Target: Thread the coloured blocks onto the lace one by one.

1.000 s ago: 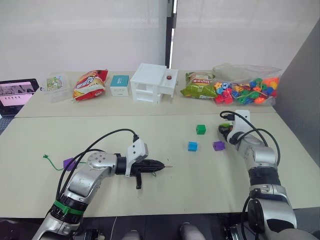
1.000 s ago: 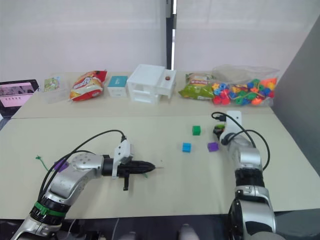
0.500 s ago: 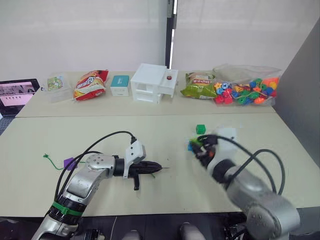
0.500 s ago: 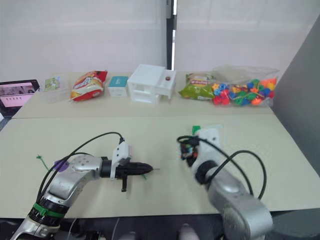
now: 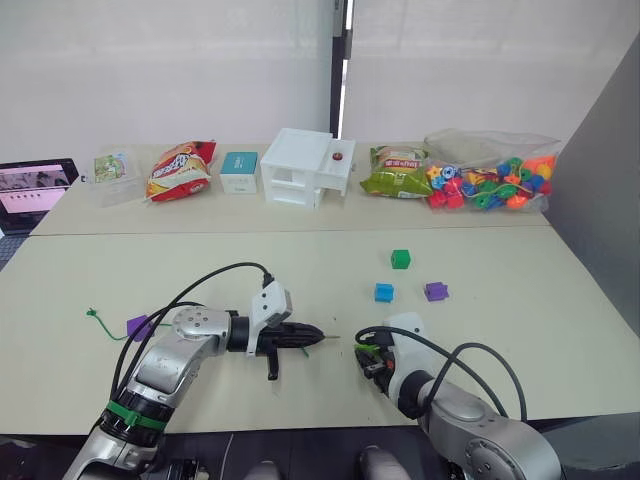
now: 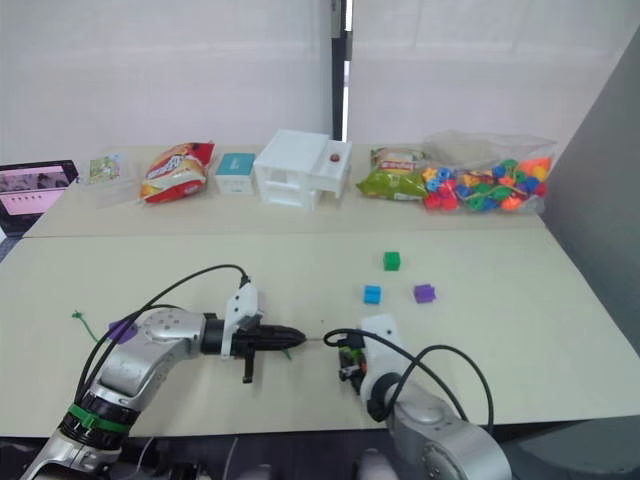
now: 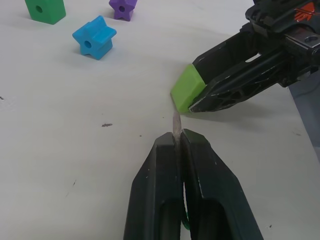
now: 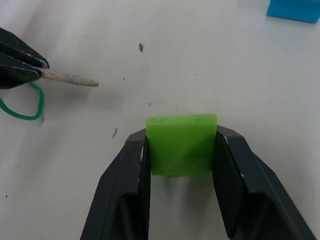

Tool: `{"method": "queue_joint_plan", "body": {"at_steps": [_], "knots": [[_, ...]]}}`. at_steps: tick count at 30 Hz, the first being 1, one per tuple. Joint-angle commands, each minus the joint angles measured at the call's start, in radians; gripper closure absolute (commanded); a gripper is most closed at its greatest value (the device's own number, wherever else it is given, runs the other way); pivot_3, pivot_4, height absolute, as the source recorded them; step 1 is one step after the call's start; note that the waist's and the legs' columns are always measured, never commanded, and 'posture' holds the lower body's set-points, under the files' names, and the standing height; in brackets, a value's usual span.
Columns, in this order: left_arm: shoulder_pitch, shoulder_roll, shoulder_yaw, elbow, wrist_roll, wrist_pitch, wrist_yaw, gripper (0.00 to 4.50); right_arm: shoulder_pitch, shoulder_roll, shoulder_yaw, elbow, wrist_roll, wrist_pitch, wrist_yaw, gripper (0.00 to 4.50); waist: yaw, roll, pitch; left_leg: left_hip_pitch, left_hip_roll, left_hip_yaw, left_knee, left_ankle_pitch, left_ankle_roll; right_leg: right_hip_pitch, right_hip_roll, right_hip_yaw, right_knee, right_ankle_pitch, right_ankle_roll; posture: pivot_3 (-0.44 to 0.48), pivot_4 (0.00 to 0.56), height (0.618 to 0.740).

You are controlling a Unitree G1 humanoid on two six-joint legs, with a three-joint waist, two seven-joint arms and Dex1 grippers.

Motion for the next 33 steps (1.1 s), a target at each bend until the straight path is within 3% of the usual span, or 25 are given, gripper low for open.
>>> {"method": "queue_joint_plan", "body": {"at_steps": [1,2,3,4,6,9,14,18,24,30,33], "knots": [[-0.001,0.009,0.018,-0.037,-0.009,-0.009,-0.002,4.5,0.009,-0.017,0.01,-0.001,-0.012,-0.046,0.022,2.86,-0.001,0.0,0.0,0.0,0.0,0.0,0.0,0.0,0.0,0.0,0.0,0.0,0.0,0.0,0.0,0.0,0.15,0.74],[0.0,0.01,0.02,-0.039,-0.01,-0.008,0.0,4.5,0.005,-0.022,-0.003,-0.018,-0.007,-0.052,0.031,2.23,-0.001,0.0,0.0,0.0,0.0,0.0,0.0,0.0,0.0,0.0,0.0,0.0,0.0,0.0,0.0,0.0,0.15,0.74],[0.002,0.011,0.021,-0.041,-0.01,-0.007,0.002,4.5,0.0,-0.035,-0.014,-0.036,0.0,-0.054,0.045,2.01,0.0,0.0,0.0,0.0,0.0,0.0,0.0,0.0,0.0,0.0,0.0,0.0,0.0,0.0,0.0,0.0,0.15,0.74],[0.003,0.012,0.024,-0.042,-0.011,-0.006,0.004,4.5,-0.009,-0.047,-0.03,-0.055,0.011,-0.048,0.061,1.51,0.001,0.0,0.0,-0.001,0.0,0.0,0.0,0.0,0.0,-0.001,0.0,0.0,0.0,0.0,0.0,0.0,0.15,0.74],[0.008,0.015,0.028,-0.048,-0.012,-0.003,0.008,4.5,-0.035,-0.086,-0.068,-0.09,0.041,-0.028,0.109,0.9,0.001,0.0,0.0,-0.001,0.0,0.0,0.0,0.0,0.0,0.0,0.0,0.0,0.0,0.0,0.0,0.0,0.15,0.74],[0.02,0.019,0.033,-0.065,-0.017,0.004,0.017,4.5,-0.102,-0.239,-0.137,-0.13,0.138,-0.017,0.285,0.01,0.001,0.0,0.0,-0.001,0.0,0.0,0.001,0.0,0.0,0.0,0.0,0.0,-0.001,0.0,0.0,0.0,0.15,0.74],[0.03,0.029,0.036,-0.085,-0.026,0.016,0.025,4.5,-0.186,-0.562,-0.13,0.001,0.222,-0.182,0.679,0.01,0.003,0.0,0.001,-0.001,0.0,0.0,0.0,0.0,0.0,0.001,0.0,0.0,-0.002,0.0,0.0,0.0,0.15,0.74],[0.041,0.049,0.046,-0.124,-0.041,0.04,0.023,4.5,-0.326,-0.74,0.093,0.298,0.026,-0.532,0.981,0.01,-0.004,-0.001,0.001,-0.001,0.0,0.002,0.0,0.0,0.0,0.004,0.0,0.0,-0.008,0.0,0.0,0.0,0.15,0.74],[0.066,0.08,0.062,-0.195,-0.065,0.089,0.026,4.5,-0.5,-0.708,0.246,0.679,-0.16,-0.945,1.215,0.01,0.002,-0.001,0.001,-0.002,0.0,0.002,0.001,0.0,0.0,0.001,0.0,0.0,-0.008,0.0,0.0,0.0,0.15,0.74],[0.083,0.091,0.064,-0.246,-0.08,0.124,0.042,4.5,-0.578,-0.651,0.267,0.896,-0.215,-1.11,1.345,0.01,0.008,-0.001,0.001,-0.005,0.0,0.002,0.002,0.0,0.0,0.0,-0.001,0.0,-0.008,0.001,0.001,0.0,0.15,0.74],[0.085,0.091,0.064,-0.261,-0.081,0.136,0.048,4.5,-0.592,-0.628,0.266,0.954,-0.235,-1.139,1.376,0.77,0.008,-0.001,0.001,-0.005,0.0,0.001,0.002,0.0,0.0,0.0,-0.001,0.0,-0.008,0.001,0.001,0.0,0.15,0.74]]}}
